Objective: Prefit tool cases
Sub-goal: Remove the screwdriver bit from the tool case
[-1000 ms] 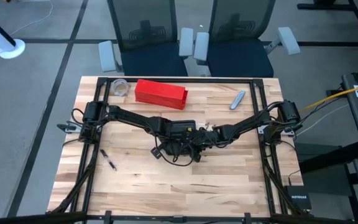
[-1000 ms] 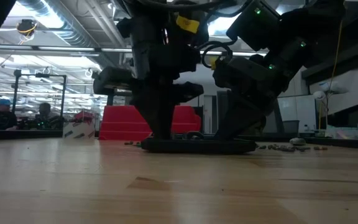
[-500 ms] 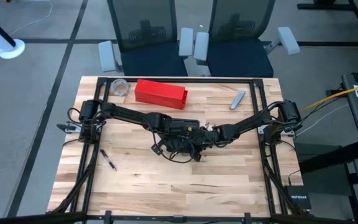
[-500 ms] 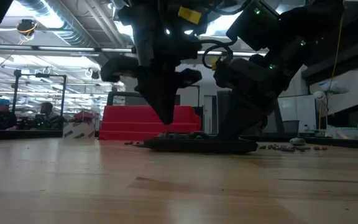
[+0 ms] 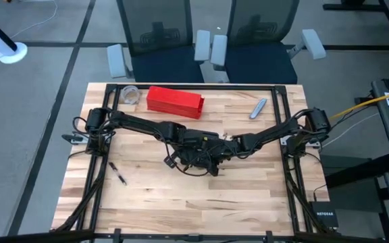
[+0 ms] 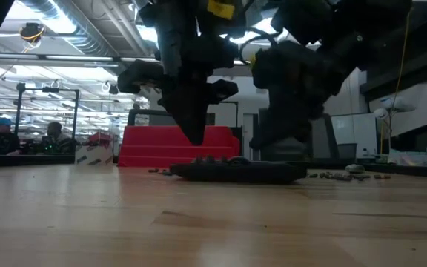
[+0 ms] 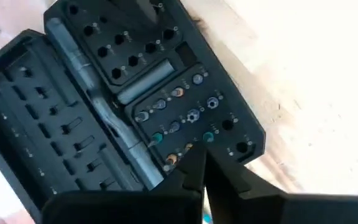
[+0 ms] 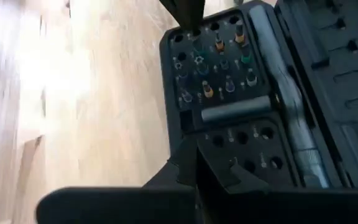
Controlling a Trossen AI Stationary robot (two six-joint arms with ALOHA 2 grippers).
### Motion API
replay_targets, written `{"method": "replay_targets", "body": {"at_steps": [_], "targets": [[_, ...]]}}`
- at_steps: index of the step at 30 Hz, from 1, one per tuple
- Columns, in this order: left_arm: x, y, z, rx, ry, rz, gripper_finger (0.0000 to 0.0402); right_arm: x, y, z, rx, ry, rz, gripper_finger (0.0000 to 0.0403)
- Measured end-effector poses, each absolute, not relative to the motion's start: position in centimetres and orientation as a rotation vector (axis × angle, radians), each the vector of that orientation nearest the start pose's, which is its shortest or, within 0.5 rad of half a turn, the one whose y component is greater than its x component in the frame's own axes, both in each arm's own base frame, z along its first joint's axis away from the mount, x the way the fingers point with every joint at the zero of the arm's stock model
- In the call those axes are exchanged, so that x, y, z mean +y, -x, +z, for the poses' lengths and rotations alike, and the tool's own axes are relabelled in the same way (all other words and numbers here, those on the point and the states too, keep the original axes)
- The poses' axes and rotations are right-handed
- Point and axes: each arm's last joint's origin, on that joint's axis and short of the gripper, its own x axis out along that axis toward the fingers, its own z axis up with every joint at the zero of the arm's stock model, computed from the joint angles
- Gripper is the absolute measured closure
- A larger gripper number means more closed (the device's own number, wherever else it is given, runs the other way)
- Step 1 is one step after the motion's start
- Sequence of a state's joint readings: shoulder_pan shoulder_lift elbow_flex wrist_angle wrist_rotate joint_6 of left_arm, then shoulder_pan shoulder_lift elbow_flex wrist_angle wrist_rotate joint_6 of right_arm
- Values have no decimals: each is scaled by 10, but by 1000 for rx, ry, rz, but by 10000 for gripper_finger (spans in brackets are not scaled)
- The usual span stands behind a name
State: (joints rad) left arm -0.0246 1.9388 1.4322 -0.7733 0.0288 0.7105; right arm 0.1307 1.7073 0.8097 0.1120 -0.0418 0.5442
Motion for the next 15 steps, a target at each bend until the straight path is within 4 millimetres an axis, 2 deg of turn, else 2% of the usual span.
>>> {"method": "replay_targets", "body": {"at_steps": [15], "targets": [[1,-385,190,1208,-609,-513,401,42,-338,129,659,-505,-166,403]]}}
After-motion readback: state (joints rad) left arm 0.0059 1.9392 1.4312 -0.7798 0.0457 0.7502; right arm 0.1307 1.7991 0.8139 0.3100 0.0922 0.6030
